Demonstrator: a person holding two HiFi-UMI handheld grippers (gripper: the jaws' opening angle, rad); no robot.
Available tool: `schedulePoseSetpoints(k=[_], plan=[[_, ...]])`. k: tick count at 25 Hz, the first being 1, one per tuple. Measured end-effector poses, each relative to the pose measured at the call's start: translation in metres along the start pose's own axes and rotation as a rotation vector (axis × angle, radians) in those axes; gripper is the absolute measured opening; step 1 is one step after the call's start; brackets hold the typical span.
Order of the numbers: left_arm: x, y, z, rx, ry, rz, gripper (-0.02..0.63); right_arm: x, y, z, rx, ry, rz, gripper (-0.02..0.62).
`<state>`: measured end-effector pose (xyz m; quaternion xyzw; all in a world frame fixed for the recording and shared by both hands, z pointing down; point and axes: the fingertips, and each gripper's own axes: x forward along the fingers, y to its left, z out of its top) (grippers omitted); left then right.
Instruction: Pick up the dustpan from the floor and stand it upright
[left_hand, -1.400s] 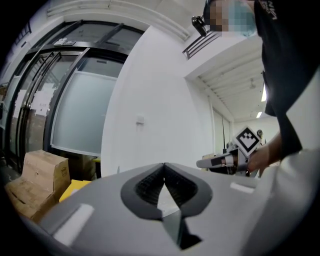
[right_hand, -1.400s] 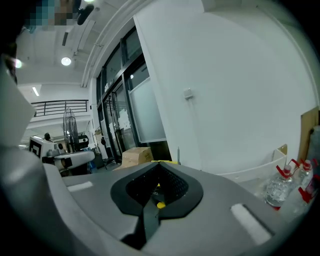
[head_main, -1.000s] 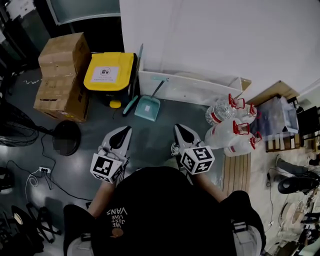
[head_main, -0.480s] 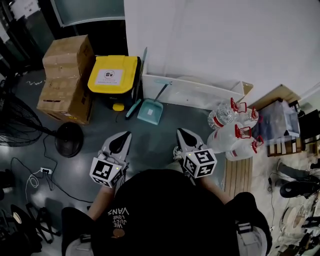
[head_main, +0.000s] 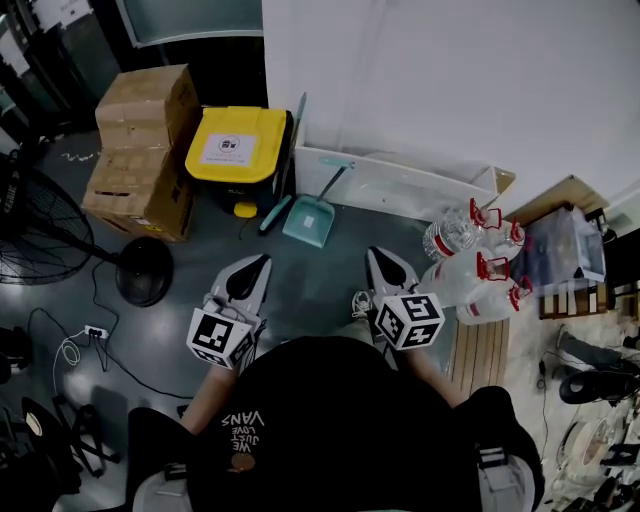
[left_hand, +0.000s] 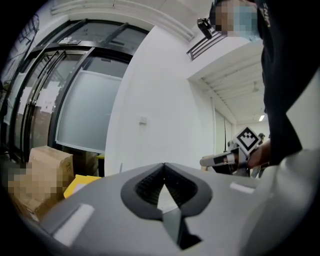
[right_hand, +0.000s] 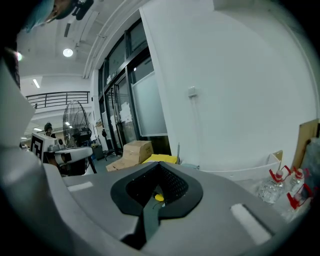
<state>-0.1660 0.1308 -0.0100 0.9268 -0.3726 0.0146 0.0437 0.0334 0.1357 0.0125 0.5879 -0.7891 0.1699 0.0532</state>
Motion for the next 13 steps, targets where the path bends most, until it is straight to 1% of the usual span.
schedulePoseSetpoints(k=[5, 13], plan=[[-0.0026, -0.0008, -0.007, -0.003, -0.002, 0.01, 0.052, -0.0008, 0.0007, -0.0048, 0.008, -0.001, -0.004, 0.0], [-0.0033, -0.0001, -0.0069, -0.003, -0.009, 0.028, 0.052, -0.0007, -0.0055, -0.0056, 0.023, -0.014, -0.019, 0.0]])
